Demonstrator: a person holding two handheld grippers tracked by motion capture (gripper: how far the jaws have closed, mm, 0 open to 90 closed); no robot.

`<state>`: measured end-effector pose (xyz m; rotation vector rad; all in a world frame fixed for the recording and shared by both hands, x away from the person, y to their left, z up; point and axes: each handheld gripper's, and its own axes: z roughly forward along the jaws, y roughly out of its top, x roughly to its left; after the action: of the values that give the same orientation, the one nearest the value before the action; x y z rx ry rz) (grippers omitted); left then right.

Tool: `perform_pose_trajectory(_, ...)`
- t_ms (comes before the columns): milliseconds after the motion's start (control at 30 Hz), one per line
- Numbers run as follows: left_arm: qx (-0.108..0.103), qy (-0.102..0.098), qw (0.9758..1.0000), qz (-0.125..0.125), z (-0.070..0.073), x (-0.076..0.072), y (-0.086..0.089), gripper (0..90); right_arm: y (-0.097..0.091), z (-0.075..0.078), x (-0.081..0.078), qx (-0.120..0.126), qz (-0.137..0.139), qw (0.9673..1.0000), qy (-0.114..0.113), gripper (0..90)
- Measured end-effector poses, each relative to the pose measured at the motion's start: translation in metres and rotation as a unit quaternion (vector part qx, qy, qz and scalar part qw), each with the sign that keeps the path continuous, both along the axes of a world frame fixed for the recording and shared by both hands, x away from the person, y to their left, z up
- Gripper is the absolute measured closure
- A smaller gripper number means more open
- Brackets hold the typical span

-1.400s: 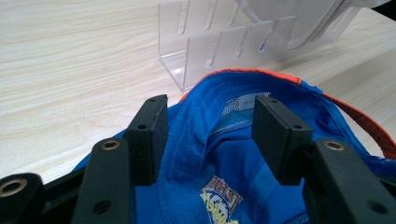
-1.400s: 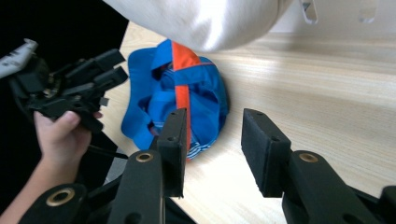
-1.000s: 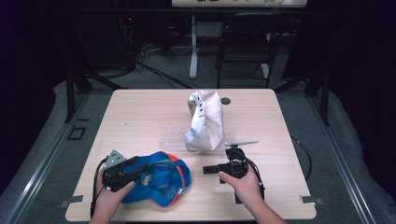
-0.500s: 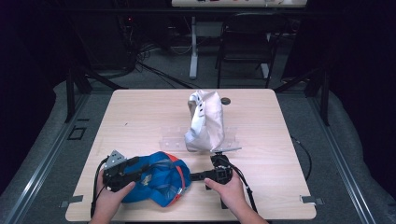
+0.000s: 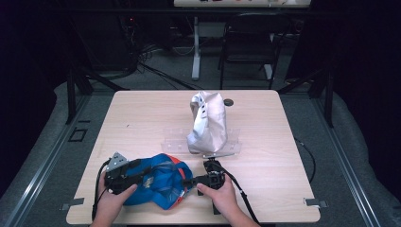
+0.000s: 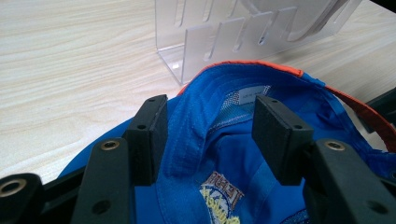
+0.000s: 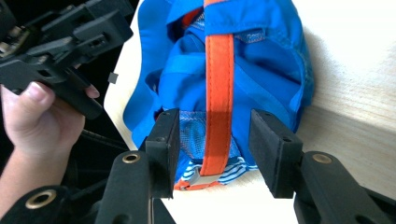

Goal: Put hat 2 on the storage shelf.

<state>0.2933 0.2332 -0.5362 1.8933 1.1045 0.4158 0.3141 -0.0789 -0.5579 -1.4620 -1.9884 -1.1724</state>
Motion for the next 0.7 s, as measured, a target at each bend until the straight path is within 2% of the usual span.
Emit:
perform_pose_trajectory(33, 0.001, -0.001, 1.0000, -0.001, 0.000, 0.000, 0.000, 46.1, 0.001, -0.001, 0.000, -0.004, 0.001, 1.0000, 0.004, 54.3)
perform_pose_trajectory(233, 0.001, -0.001, 1.0000, 0.000, 0.000, 0.000, 0.000, 46.1, 0.002, -0.006, 0.001, 0.019, -0.009, 0.9995, 0.023, 66.2)
perform_pose_trajectory(400, 0.001, -0.001, 1.0000, 0.000, 0.000, 0.000, 0.000, 46.1, 0.000, -0.004, 0.001, 0.020, -0.017, 0.9992, 0.031, 76.4)
perform_pose_trajectory(700, 0.001, -0.003, 1.0000, -0.002, 0.000, 0.000, -0.001, 46.1, -0.011, 0.001, 0.001, 0.033, -0.026, 0.9977, 0.053, 77.5)
